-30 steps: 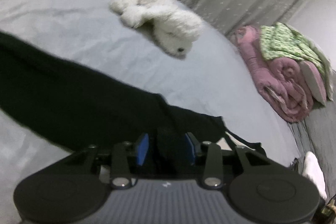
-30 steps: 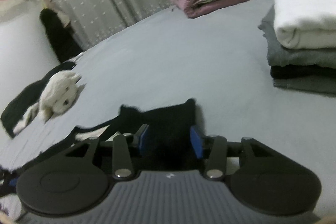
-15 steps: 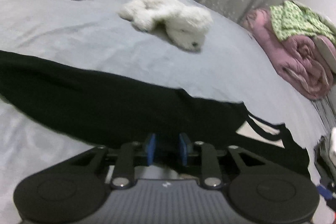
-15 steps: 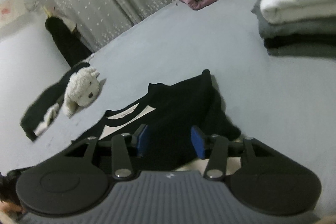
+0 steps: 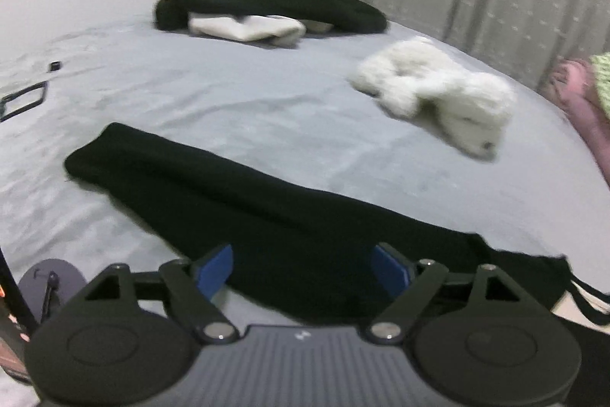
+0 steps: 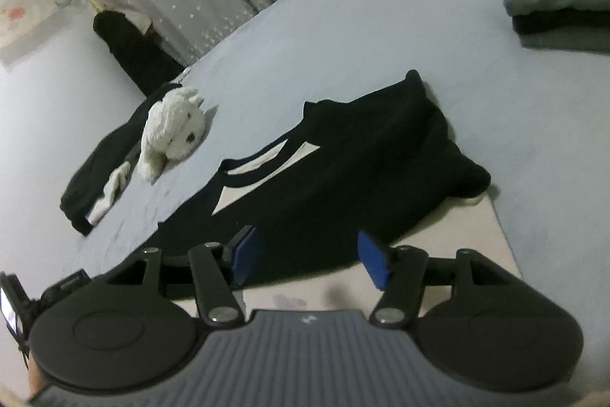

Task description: Fold clothes

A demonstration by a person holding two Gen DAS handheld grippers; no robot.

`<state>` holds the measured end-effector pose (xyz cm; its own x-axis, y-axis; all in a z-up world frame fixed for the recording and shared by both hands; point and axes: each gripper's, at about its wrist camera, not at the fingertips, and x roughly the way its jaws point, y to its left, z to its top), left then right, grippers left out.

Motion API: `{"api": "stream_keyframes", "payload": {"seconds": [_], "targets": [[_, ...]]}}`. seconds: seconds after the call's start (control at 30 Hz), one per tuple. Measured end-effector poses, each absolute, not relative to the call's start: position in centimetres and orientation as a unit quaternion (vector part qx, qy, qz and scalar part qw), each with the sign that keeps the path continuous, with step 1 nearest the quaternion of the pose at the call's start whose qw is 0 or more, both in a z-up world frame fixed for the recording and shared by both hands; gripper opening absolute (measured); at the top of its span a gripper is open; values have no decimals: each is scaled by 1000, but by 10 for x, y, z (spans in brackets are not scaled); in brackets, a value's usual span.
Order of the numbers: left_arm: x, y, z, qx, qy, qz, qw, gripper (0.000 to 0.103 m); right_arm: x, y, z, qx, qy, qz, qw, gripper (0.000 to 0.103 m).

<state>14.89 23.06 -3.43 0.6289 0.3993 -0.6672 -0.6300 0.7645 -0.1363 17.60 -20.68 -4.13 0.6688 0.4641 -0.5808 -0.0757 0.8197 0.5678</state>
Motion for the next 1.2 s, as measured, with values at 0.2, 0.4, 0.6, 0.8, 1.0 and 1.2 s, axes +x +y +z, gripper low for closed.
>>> {"api": "stream_keyframes", "payload": {"seconds": [0.2,0.4,0.6,0.8,1.0,1.2], "targets": [[152,248,-52,-210,303,338,866,84,175,-207,-43,261,380,149,875,63],[146,260,-63,-261,235,339,873,79,174,-208,-43,260,380,151,874,63],[137,266,-70,-292,184,328,879,18,174,-208,-42,263,379,153,874,63],[136,260,-65,-300,165,286,895,0,173,-206,-42,262,380,154,873,63],[128,250,-38,-293,110,254,915,0,172,-209,-40,264,375,151,876,63],[127,259,-33,-321,141,296,889,15,172,-212,-38,265,371,152,877,63]]}}
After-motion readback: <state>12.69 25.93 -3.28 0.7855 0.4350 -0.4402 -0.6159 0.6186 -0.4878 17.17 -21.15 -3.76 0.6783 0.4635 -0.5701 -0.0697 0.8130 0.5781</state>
